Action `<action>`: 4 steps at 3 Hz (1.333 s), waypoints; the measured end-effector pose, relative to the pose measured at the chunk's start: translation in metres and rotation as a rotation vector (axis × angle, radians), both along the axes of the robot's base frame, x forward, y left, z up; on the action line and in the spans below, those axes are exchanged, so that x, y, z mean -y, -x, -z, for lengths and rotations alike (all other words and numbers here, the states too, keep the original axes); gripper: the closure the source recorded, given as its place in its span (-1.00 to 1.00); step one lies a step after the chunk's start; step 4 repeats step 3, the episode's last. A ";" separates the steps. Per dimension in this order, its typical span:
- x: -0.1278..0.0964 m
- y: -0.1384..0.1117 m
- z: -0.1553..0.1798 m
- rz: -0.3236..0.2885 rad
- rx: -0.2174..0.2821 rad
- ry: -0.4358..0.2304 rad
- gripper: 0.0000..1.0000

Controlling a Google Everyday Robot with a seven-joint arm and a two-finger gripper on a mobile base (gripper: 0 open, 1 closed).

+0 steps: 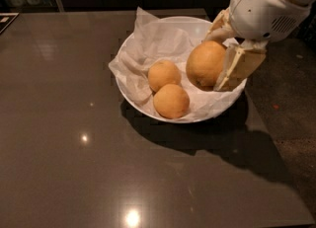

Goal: Pick orange from white bowl

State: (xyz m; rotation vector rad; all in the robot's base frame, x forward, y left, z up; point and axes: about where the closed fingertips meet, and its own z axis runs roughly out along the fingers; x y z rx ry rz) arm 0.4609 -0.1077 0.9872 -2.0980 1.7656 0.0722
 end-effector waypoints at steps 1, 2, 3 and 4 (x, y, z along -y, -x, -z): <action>-0.007 0.016 -0.013 -0.054 0.034 -0.025 1.00; -0.014 0.033 -0.024 -0.101 0.064 -0.044 1.00; -0.015 0.034 -0.025 -0.104 0.067 -0.045 1.00; -0.015 0.034 -0.025 -0.104 0.067 -0.045 1.00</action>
Offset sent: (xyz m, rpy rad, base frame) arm -0.0550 0.0187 0.0332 0.0631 -0.0813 0.1577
